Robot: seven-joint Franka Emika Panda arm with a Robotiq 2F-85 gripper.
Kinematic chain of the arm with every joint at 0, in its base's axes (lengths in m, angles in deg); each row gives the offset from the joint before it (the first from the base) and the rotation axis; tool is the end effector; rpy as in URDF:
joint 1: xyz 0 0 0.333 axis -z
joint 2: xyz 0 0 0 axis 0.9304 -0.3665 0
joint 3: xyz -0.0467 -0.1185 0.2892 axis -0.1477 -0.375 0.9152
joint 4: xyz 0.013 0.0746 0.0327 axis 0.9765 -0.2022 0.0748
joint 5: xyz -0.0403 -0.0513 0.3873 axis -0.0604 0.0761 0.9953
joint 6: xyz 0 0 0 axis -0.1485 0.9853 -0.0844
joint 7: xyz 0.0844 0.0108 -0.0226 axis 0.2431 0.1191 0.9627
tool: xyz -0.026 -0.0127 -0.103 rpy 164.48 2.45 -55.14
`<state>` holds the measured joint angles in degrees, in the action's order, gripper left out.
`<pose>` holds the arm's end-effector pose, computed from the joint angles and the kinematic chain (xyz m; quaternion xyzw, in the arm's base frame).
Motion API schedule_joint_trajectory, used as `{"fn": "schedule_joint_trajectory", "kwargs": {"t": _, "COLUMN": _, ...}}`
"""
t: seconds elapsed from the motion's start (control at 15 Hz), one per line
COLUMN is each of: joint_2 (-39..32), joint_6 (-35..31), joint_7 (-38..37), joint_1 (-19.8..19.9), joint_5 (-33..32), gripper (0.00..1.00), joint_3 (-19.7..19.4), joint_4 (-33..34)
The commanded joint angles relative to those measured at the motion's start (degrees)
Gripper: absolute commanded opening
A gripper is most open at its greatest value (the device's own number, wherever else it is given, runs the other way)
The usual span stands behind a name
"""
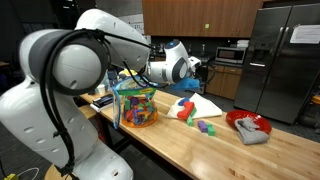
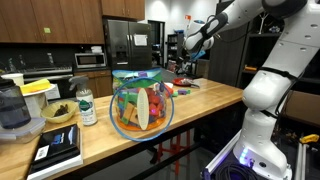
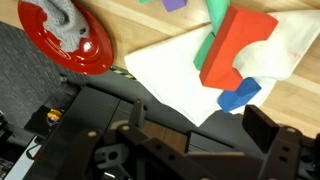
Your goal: Put the light orange block with a hole at the center into the plastic bag with blocks in it
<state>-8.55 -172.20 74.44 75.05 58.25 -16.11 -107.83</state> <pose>0.4943 -0.1008 0.5033 0.9504 0.0672 0.2812 0.1145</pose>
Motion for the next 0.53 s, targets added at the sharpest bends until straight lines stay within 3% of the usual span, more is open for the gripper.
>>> {"fn": "schedule_joint_trajectory", "kwargs": {"t": 0.0, "joint_2": -2.44, "joint_6": 0.23, "joint_7": 0.02, "joint_1": 1.40, "joint_5": -0.01, "gripper": 1.00, "joint_3": -2.18, "joint_4": 0.60}}
{"fn": "schedule_joint_trajectory", "kwargs": {"t": 0.47, "joint_2": -8.75, "joint_6": 0.23, "joint_7": 3.43, "joint_1": 2.55, "joint_5": 2.10, "gripper": 1.00, "joint_3": -6.30, "joint_4": 1.98}}
